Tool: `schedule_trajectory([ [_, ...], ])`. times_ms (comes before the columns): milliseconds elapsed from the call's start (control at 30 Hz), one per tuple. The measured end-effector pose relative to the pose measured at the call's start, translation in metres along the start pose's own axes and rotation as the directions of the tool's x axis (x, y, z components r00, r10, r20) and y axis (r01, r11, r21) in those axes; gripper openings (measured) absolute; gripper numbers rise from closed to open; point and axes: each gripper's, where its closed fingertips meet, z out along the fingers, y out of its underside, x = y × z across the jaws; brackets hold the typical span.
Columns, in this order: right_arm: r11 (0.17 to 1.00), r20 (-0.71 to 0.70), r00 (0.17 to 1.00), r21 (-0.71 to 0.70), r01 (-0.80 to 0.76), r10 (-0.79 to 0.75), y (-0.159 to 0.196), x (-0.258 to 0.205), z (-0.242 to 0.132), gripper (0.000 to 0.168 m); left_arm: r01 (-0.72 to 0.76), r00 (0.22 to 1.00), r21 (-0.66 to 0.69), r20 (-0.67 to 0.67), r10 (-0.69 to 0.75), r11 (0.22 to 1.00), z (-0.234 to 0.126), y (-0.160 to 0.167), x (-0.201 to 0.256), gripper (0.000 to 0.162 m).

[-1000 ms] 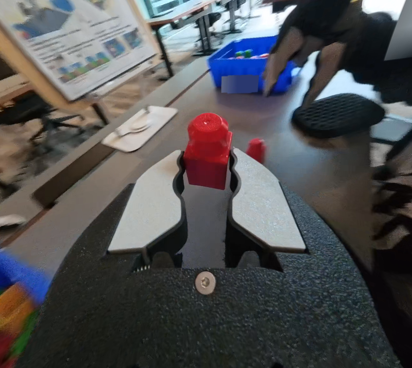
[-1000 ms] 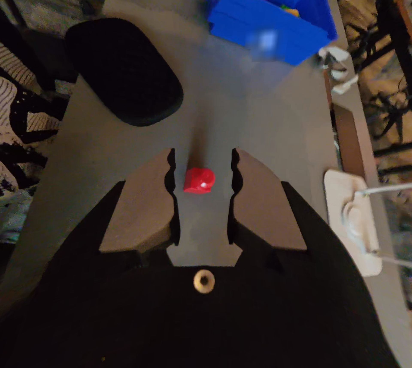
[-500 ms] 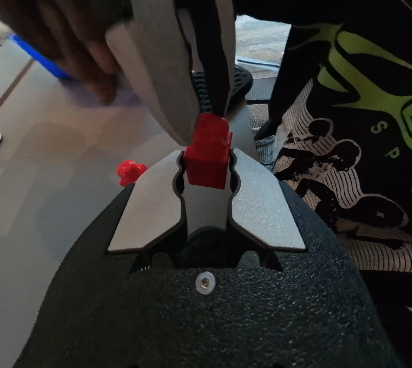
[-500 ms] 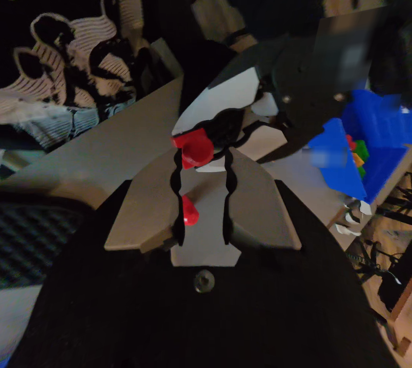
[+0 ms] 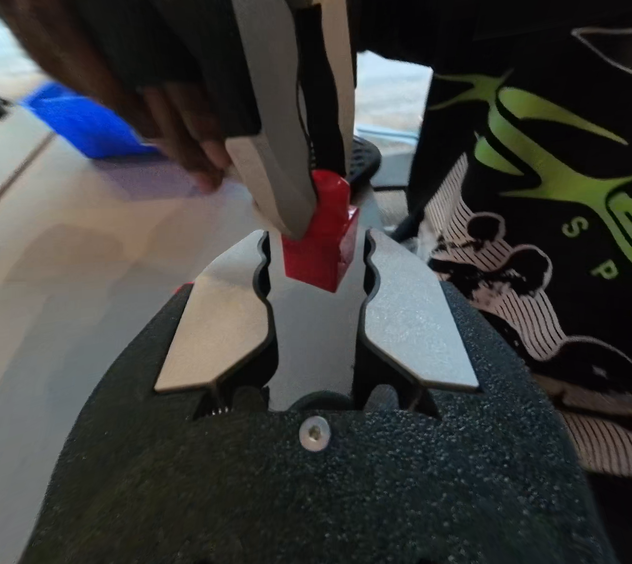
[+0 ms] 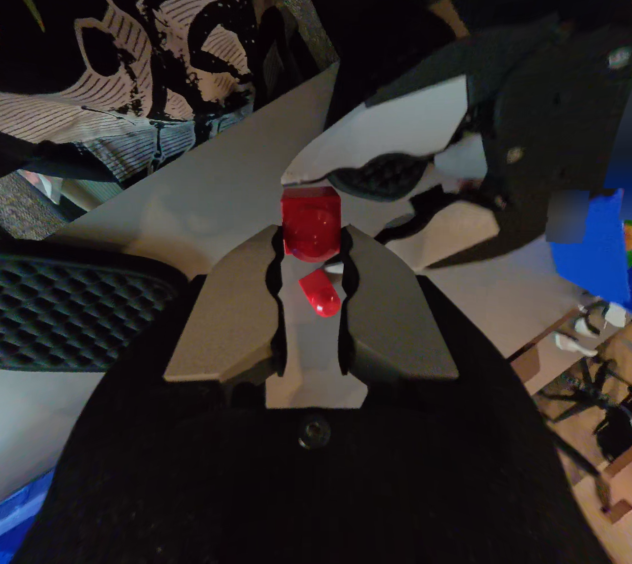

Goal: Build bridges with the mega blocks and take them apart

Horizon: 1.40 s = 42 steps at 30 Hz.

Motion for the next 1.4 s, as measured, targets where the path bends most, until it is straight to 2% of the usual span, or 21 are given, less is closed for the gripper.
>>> schedule_trajectory([
  [100,0.988,-0.053,0.989,-0.056,-0.143,0.141,0.030,0.001,-0.007,0.031,0.021,0.978,0.134,0.201,-0.048,0.991,-0.016,-0.004,-0.021,0.058],
  [167,0.953,-0.084,0.957,-0.099,-0.286,0.278,0.058,-0.001,-0.008,0.031,0.024,0.928,0.176,0.361,-0.087,0.984,-0.032,0.004,-0.038,0.059],
  [267,0.832,-0.148,0.844,-0.146,-0.535,0.516,0.101,-0.005,-0.004,0.031,0.033,0.841,0.183,0.526,-0.126,0.982,-0.053,0.023,-0.053,0.057],
  [333,0.739,-0.170,0.754,-0.152,-0.657,0.635,0.120,-0.010,0.003,0.031,0.044,0.805,0.163,0.578,-0.132,0.986,-0.058,0.037,-0.057,0.055],
  [467,0.590,-0.170,0.622,-0.204,-0.781,0.765,0.142,-0.022,0.024,0.031,0.081,0.777,0.114,0.615,-0.134,0.990,-0.054,0.060,-0.060,0.055],
  [567,0.511,-0.174,0.557,-0.250,-0.822,0.812,0.152,-0.028,0.039,0.031,0.080,0.764,0.080,0.635,-0.113,0.994,-0.050,0.070,-0.063,0.054],
  [767,0.433,-0.166,0.482,-0.260,-0.863,0.860,0.151,-0.027,0.061,0.031,0.073,0.743,0.050,0.663,-0.088,0.996,-0.047,0.080,-0.068,0.054],
  [967,0.400,-0.183,0.449,-0.253,-0.881,0.875,0.154,-0.026,0.071,0.031,0.061,0.745,0.083,0.659,-0.101,0.995,-0.049,0.078,-0.067,0.052],
  [1400,0.412,-0.143,0.444,-0.209,-0.887,0.884,0.153,-0.022,0.077,0.031,0.060,0.752,0.052,0.654,-0.080,0.997,-0.045,0.082,-0.066,0.052],
])
